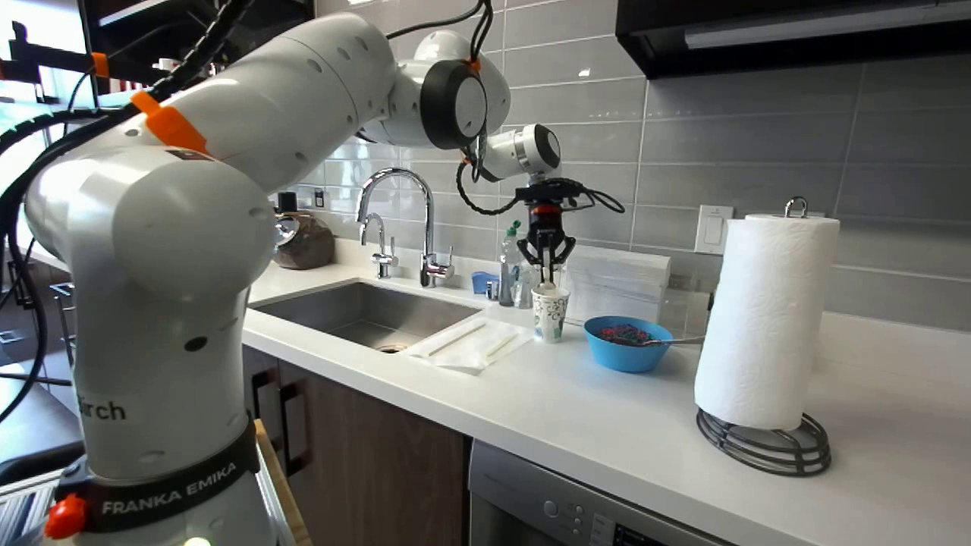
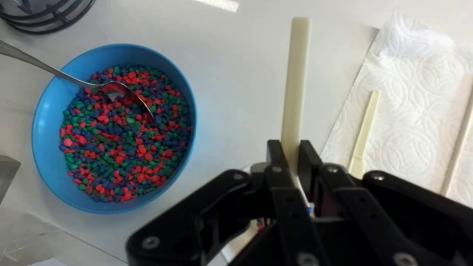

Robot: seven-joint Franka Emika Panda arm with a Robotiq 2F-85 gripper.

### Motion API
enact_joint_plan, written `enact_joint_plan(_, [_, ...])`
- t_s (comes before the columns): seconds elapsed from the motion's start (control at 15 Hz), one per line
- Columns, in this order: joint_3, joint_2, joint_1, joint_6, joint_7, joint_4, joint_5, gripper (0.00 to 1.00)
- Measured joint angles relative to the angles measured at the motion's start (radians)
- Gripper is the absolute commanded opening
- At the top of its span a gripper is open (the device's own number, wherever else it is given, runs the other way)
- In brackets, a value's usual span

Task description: Use the white spoon to put the contents from the bowl into the cup on the left then put the spoon in the bowl.

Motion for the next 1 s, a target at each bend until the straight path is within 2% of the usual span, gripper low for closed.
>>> enact_joint_plan(1.0, [-0.031, 0.044, 0.0, -0.116, -0.111, 0.108, -0.045, 0.04])
